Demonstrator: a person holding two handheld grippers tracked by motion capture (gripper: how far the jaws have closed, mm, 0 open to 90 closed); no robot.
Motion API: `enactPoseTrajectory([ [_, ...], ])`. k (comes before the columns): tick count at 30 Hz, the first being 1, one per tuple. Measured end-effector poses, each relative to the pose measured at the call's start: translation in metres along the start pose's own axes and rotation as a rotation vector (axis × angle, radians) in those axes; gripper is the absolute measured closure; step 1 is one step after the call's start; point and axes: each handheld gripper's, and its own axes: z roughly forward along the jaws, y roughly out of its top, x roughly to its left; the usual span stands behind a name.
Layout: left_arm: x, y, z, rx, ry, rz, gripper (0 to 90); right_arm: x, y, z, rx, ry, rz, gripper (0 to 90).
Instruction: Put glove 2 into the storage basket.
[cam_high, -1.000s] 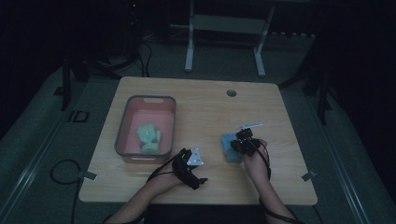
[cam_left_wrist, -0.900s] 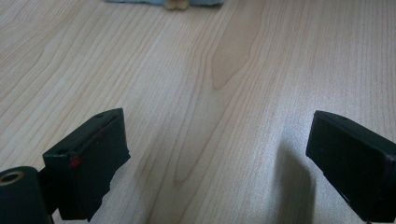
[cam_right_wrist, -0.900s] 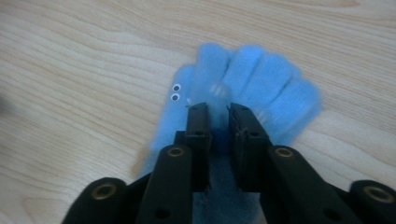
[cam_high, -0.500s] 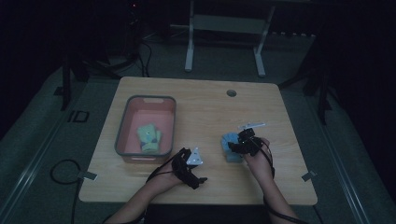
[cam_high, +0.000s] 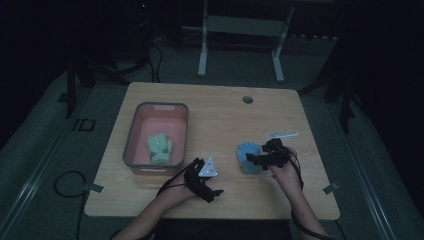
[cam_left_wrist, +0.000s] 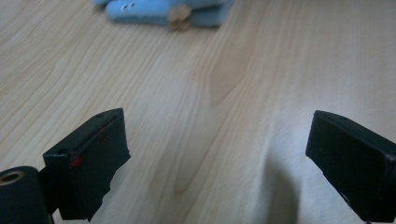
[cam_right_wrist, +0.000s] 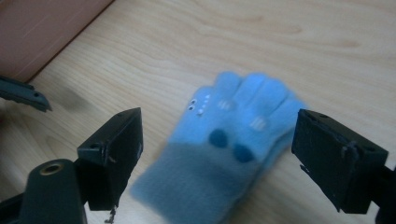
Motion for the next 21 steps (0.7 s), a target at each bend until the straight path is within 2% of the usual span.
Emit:
enactPoseTrajectory([
  [1,0.0,0.0,0.0,0.0,0.0,0.0,5.9,0.0,0.0,0.0,0.0,0.0,0.0,16.9],
  [2,0.0,0.002,0.0,0.009,-0.008,-0.008,5.9,-0.006,-0.001,-0.004,-0.012,0.002,-0.041,17.3],
  [4,0.0,0.003,0.001,0.029,-0.015,-0.018,6.0,-0.01,-0.003,-0.007,-0.021,0.012,-0.065,17.3],
  [6,-0.001,0.004,0.001,0.036,-0.022,-0.023,5.9,-0.015,-0.005,-0.009,-0.022,-0.001,-0.094,17.2],
  [11,0.0,0.008,0.001,0.026,-0.066,-0.054,5.9,-0.026,-0.015,-0.013,-0.002,-0.001,-0.155,14.3],
  [15,0.001,0.013,0.004,0.025,-0.081,-0.046,6.0,-0.032,-0.022,-0.016,0.018,0.028,-0.124,14.3],
  [17,0.001,0.014,0.005,0.023,-0.087,-0.045,6.0,-0.032,-0.023,-0.016,0.027,0.036,-0.123,14.3],
  [19,0.002,0.017,0.008,0.023,-0.092,-0.028,6.0,-0.033,-0.026,-0.015,0.053,0.07,-0.124,14.2],
  [21,0.002,0.02,0.009,0.013,-0.102,-0.018,6.0,-0.033,-0.027,-0.014,0.056,0.073,-0.115,14.1],
])
